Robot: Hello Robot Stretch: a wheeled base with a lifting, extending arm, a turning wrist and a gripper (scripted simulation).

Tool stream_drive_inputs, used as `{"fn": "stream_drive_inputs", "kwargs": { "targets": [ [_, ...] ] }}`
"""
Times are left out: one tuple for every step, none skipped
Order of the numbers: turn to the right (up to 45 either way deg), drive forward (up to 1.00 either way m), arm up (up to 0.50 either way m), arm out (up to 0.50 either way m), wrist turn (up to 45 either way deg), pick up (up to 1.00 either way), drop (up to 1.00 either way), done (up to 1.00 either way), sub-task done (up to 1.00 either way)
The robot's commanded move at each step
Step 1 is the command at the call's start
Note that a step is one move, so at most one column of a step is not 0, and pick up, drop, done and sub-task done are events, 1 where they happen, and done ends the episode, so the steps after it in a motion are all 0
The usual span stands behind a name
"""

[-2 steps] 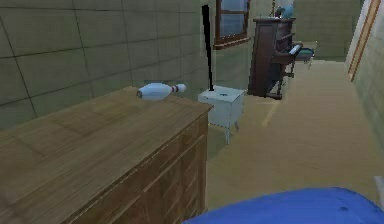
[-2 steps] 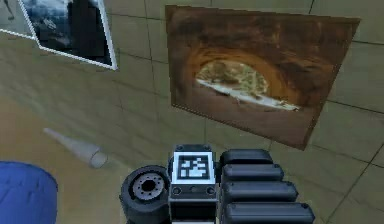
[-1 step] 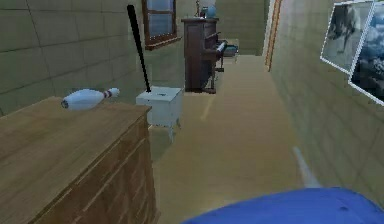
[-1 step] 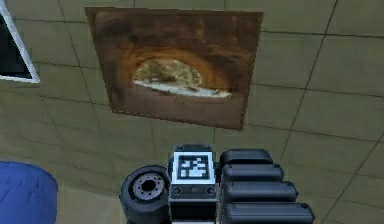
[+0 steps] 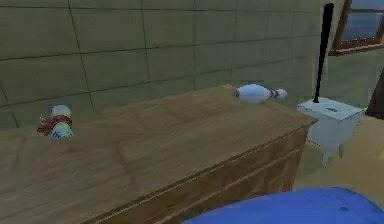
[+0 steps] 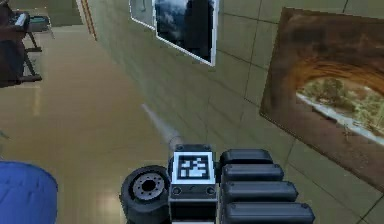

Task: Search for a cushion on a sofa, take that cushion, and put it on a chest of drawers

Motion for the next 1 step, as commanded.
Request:
{"fn": "stream_drive_inputs", "kwargs": {
  "targets": [
    [-45.0,0.00,0.00,0.00,0.0,0.00,0.00,0.00,0.00]
  ]
}}
